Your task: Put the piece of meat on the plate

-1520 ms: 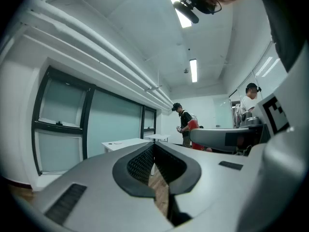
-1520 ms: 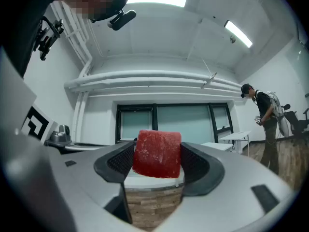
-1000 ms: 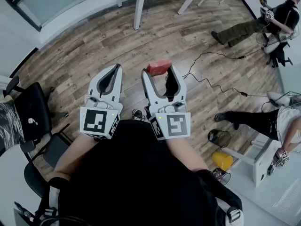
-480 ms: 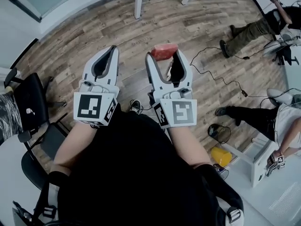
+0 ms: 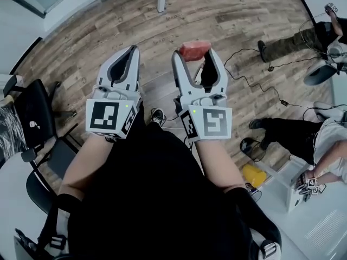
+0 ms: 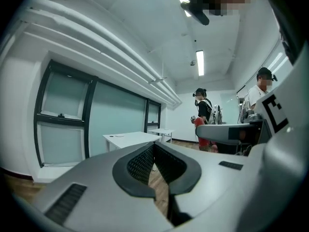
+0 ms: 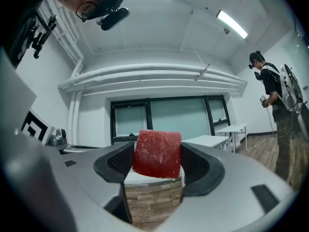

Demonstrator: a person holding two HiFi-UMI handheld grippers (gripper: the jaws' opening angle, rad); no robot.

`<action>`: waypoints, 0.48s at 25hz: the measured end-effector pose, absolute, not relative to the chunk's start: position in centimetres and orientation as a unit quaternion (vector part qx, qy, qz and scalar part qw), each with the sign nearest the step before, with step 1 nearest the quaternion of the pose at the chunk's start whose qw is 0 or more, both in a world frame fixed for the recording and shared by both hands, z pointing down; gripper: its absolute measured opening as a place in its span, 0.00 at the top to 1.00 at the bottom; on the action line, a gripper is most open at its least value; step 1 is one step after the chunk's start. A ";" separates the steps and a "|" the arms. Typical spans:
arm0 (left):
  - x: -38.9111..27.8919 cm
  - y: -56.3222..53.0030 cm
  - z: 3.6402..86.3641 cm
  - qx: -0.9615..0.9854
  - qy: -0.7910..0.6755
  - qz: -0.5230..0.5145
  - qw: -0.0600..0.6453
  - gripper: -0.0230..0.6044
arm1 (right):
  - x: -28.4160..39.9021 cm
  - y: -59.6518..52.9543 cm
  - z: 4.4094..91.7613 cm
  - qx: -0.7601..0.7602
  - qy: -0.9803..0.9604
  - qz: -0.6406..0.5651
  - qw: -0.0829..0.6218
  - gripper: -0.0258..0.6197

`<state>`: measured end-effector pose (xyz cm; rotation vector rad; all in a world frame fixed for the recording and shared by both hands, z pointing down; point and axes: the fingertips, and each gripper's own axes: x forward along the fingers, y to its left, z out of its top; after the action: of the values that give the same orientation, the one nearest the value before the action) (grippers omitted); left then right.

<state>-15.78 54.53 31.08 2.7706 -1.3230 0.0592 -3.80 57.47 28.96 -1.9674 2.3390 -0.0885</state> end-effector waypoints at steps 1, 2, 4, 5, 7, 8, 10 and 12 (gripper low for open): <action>-16.0 53.9 31.1 0.902 -0.431 0.017 0.035 0.96 | -4.0 57.0 28.8 -0.644 0.763 -0.027 0.041 0.49; -16.1 53.2 31.2 0.902 -0.430 0.015 0.035 0.96 | -4.2 56.5 28.8 -0.645 0.762 -0.026 0.039 0.49; -16.4 52.0 31.7 0.903 -0.428 0.013 0.040 0.96 | -4.5 55.4 29.0 -0.649 0.760 -0.027 0.035 0.49; -16.5 51.4 32.0 0.903 -0.427 0.013 0.043 0.96 | -4.6 54.9 29.4 -0.650 0.758 -0.030 0.034 0.49; -16.6 49.9 32.5 0.904 -0.424 0.014 0.047 0.96 | -4.8 53.7 30.5 -0.653 0.756 -0.038 0.032 0.49; -16.6 49.0 32.6 0.905 -0.422 0.015 0.049 0.96 | -5.0 52.9 30.7 -0.653 0.756 -0.040 0.029 0.49; -16.8 46.9 32.5 0.906 -0.419 0.014 0.053 0.96 | -5.5 50.6 30.6 -0.652 0.757 -0.041 0.022 0.49; -17.3 44.4 32.2 0.907 -0.417 0.012 0.052 0.96 | -6.1 47.8 30.3 -0.652 0.757 -0.041 0.019 0.49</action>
<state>-17.34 44.44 32.18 2.7602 -1.2674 0.0370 -6.12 47.84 30.32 -2.0230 2.3495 -0.1284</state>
